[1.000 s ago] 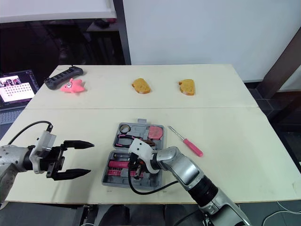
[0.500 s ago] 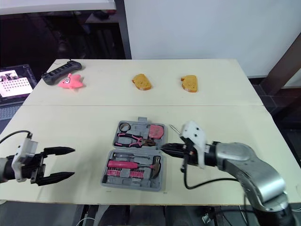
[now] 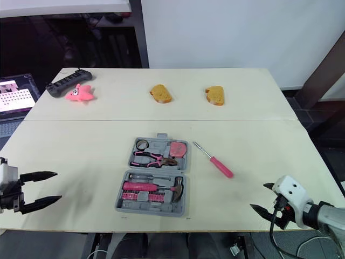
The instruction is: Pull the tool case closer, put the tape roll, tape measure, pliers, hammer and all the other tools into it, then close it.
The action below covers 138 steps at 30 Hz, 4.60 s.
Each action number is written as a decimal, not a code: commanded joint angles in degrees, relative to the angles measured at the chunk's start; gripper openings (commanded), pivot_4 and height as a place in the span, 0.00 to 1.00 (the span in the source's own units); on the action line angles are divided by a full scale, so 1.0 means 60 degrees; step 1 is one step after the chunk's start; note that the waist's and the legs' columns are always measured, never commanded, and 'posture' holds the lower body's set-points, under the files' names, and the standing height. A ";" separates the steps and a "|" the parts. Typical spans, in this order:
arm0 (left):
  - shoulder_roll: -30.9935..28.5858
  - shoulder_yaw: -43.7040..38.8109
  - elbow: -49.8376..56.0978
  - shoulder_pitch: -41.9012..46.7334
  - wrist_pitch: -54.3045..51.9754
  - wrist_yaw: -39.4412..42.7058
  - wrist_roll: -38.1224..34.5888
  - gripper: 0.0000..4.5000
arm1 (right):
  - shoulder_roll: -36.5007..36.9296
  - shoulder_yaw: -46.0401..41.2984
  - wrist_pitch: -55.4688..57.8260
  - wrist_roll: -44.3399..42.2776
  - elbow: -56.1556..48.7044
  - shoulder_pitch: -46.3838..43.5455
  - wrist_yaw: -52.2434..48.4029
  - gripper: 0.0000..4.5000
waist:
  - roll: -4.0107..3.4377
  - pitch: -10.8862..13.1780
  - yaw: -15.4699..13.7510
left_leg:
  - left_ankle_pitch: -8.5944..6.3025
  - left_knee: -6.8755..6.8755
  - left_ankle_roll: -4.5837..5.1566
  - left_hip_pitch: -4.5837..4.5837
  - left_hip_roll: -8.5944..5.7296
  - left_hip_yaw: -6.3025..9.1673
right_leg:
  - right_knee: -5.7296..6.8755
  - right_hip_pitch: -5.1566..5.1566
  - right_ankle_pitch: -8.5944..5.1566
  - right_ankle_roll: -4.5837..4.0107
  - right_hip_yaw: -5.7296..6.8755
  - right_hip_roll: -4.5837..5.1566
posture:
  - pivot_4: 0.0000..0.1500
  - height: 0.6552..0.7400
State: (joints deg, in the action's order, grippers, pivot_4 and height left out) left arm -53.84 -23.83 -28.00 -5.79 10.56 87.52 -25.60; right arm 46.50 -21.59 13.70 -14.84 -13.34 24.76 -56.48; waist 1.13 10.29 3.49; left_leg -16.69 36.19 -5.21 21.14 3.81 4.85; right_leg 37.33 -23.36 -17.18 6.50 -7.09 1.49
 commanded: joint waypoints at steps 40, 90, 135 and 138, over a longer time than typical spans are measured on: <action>0.1585 0.2071 0.7408 -0.0255 -0.3034 -0.2525 -0.1004 1.00 | -0.3099 0.3378 0.8935 0.0357 -0.1357 -0.6335 0.5505 0.13 | -0.0028 0.0022 -0.0022 | 0.0012 0.0019 -0.0017 0.0025 -0.0003 0.0019 | 0.0012 -0.0011 0.0029 0.0048 -0.0004 -0.0005 | 1.00 1.00; 0.1016 0.2195 0.7209 0.0212 -0.3046 -0.0921 -0.1481 1.00 | 0.4208 0.7429 0.1869 0.1609 -0.4047 -0.8094 -0.2298 0.99 | -0.0104 0.0106 0.0076 | -0.0044 -0.0005 0.0080 0.0060 -0.0004 0.0016 | -0.0036 -0.0030 0.0002 0.0089 0.0028 0.0017 | 1.00 1.00; 0.1075 0.1954 0.7651 -0.0218 -0.3251 -0.1490 -0.1718 1.00 | 0.1607 0.5153 0.7466 0.2368 -0.2735 -0.9196 -0.4553 0.07 | -0.0126 0.0169 -0.0159 | -0.0042 0.0156 0.0078 0.0018 -0.0009 0.0033 | 0.0117 0.0015 0.0015 0.0065 0.0017 -0.0002 | 1.00 1.00; 0.1165 0.2083 0.7574 -0.0111 -0.3261 -0.1467 -0.1680 1.00 | 0.0573 0.4621 1.2411 0.2142 -0.3388 -0.8900 -0.3008 0.07 | -0.0118 0.0165 -0.0167 | -0.0040 0.0158 0.0074 0.0018 -0.0007 0.0039 | 0.0122 0.0009 0.0012 0.0057 0.0020 -0.0008 | 1.00 1.00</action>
State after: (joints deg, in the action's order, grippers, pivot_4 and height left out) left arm -46.98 -11.56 17.11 -6.54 -9.62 78.54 -35.56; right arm 52.34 9.09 72.25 -0.41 -31.29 -29.83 -79.45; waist 0.42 11.28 2.48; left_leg -16.92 37.15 -4.78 21.26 3.76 5.08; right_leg 38.06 -23.30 -17.17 6.72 -6.97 1.45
